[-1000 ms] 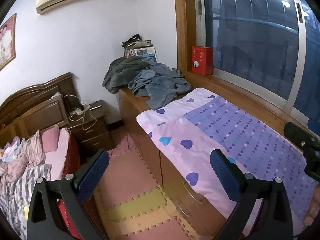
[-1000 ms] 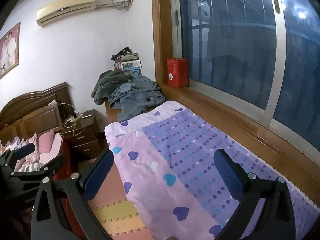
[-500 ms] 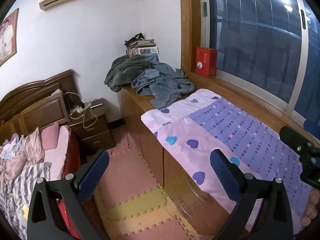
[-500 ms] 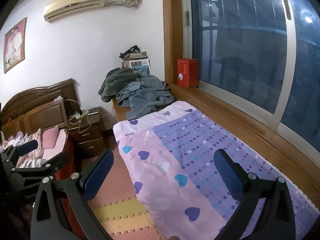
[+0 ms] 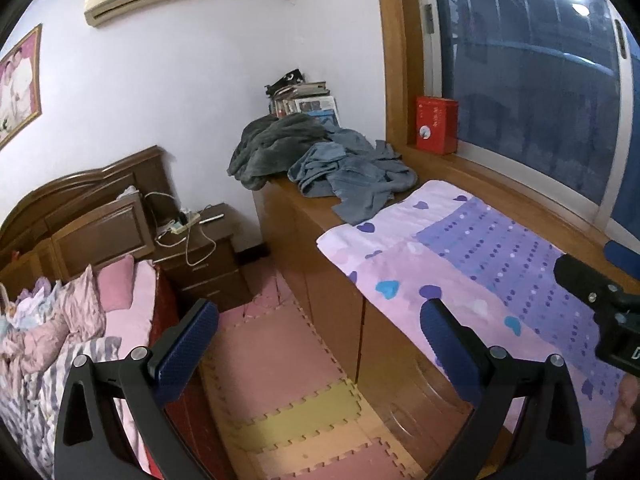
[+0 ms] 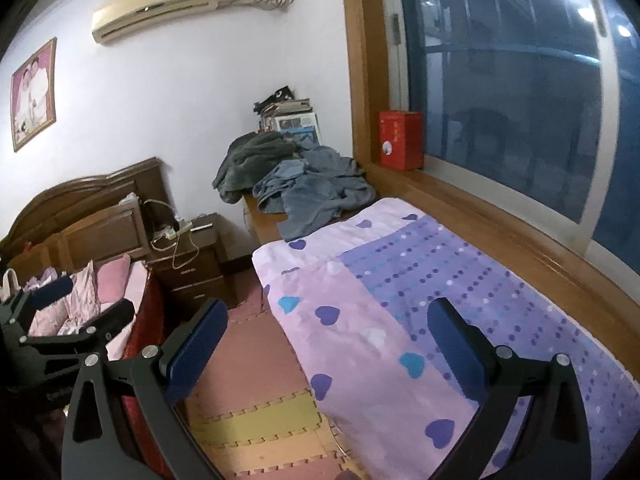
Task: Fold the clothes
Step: 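Move both grippers toward the pile of grey and denim clothes, then grasp the grey sweatpants with both grippers from the clothes pile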
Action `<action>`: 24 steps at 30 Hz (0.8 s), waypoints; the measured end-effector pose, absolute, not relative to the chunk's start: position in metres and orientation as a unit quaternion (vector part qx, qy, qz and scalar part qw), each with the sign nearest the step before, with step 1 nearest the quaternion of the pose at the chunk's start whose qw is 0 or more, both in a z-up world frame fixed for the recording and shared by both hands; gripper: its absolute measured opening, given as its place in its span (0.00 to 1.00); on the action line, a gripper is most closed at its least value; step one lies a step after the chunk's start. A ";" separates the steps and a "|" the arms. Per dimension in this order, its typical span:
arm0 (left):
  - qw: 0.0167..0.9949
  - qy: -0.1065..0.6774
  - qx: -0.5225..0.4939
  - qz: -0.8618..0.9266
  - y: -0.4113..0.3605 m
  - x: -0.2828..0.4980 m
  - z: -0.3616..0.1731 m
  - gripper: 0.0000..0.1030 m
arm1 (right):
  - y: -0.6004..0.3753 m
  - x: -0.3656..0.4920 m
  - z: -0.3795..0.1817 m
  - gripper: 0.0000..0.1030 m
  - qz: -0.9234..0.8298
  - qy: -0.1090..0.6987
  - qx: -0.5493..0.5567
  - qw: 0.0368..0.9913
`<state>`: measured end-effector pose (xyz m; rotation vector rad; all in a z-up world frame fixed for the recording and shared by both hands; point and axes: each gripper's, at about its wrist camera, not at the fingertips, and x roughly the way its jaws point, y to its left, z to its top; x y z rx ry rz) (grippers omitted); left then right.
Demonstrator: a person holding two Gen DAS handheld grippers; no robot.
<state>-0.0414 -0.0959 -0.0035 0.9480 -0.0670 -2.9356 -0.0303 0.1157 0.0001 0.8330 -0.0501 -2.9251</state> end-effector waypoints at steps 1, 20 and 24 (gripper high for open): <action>0.028 -0.017 0.311 -0.950 -0.099 -0.051 -0.006 1.00 | 0.114 -0.039 -0.002 0.99 -0.960 -0.016 0.277 0.050; 0.055 -0.045 0.325 -0.943 -0.114 -0.290 -0.009 1.00 | 0.080 -0.308 -0.022 0.92 -0.950 -0.030 0.282 0.129; 0.034 -0.058 0.329 -0.942 -0.110 -0.337 -0.017 1.00 | 0.081 -0.348 -0.034 0.92 -0.947 -0.038 0.293 0.124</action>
